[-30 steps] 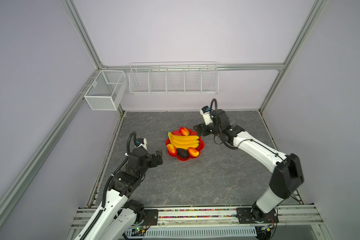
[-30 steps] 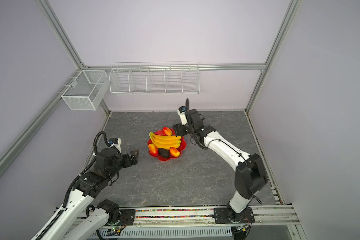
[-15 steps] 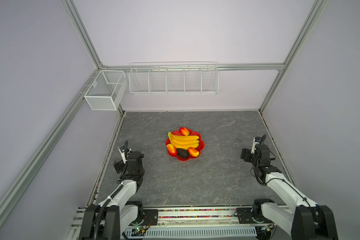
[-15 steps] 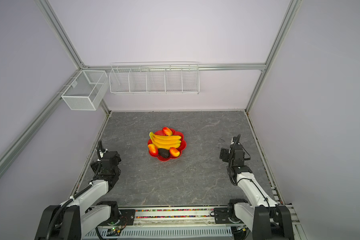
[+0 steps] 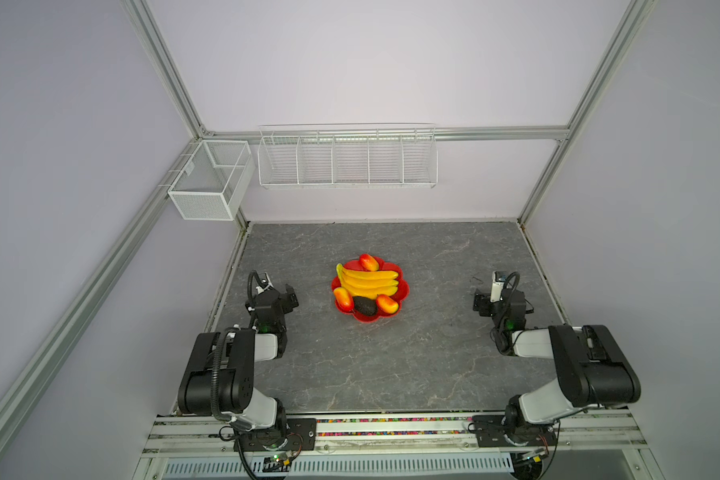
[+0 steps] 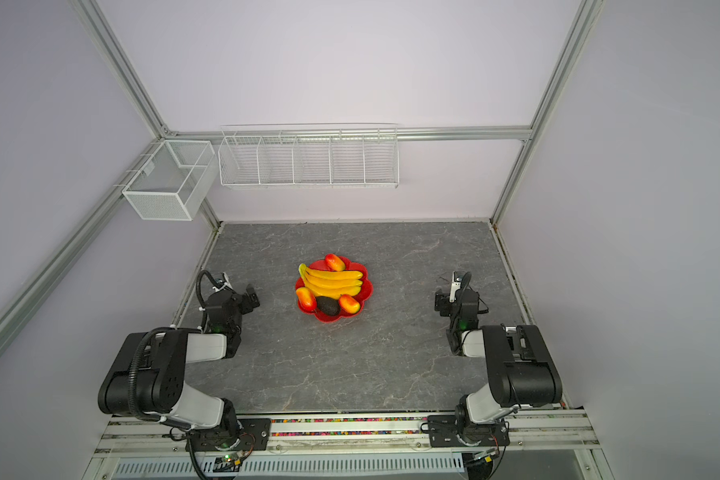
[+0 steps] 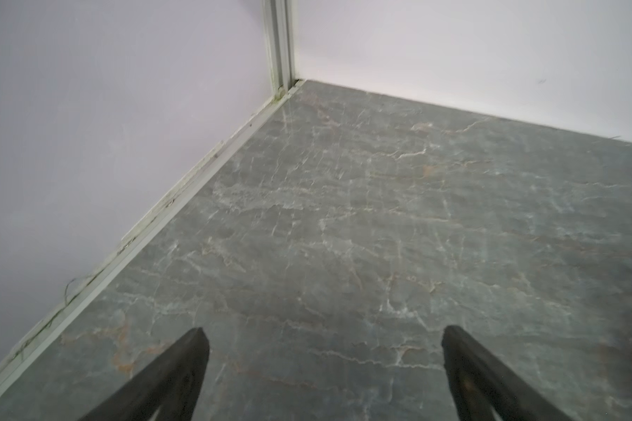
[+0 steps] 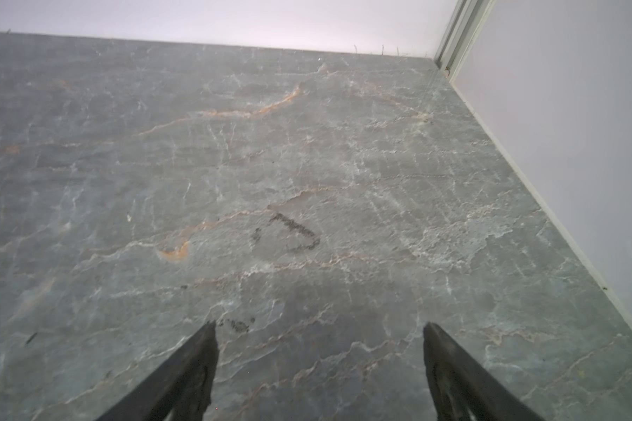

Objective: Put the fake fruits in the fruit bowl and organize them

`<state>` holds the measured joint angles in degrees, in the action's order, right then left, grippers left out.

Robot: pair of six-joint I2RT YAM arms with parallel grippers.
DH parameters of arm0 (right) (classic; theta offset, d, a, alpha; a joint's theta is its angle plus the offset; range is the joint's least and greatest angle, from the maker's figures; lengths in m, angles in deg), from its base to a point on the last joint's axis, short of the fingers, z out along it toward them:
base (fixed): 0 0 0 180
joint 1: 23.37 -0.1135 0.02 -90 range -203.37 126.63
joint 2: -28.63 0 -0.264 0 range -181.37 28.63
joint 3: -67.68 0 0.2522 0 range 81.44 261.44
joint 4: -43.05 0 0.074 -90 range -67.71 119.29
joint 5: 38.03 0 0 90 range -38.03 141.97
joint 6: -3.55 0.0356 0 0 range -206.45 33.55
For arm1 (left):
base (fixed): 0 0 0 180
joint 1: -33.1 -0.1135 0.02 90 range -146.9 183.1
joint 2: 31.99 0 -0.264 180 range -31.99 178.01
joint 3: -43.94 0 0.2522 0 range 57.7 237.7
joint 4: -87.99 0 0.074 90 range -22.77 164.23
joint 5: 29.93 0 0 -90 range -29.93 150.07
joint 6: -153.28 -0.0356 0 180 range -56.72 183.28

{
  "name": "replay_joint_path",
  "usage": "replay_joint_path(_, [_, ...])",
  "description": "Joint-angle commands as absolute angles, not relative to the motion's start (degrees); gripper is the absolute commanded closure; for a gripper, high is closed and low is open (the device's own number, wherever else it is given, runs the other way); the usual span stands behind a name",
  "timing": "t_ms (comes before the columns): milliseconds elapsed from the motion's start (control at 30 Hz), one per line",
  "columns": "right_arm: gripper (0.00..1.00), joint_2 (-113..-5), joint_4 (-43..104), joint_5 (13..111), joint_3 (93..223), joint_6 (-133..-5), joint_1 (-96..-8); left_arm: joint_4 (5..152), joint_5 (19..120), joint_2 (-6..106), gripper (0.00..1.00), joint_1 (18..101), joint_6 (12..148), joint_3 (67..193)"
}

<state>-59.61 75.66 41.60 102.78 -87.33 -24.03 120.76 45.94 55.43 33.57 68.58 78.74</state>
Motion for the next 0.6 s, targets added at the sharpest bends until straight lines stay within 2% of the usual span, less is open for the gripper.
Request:
replay_joint_path(0, [0.11,-59.3,79.4,44.4,103.5,-87.9,-23.8,130.2,49.1,57.0,0.01,33.3,66.7,78.3])
replay_joint_path(100, [0.12,-59.0,78.8,44.6,103.6,-87.9,-23.9,125.5,49.6,55.5,0.01,33.3,66.7,79.4])
replay_joint_path(200, [0.12,-58.9,78.6,44.5,103.6,-87.9,-23.9,129.2,49.3,56.8,0.01,33.3,66.6,78.5])
replay_joint_path(567, [0.12,-58.9,79.0,43.6,103.3,-88.3,-24.4,128.7,49.4,56.6,0.01,33.3,66.6,78.6])
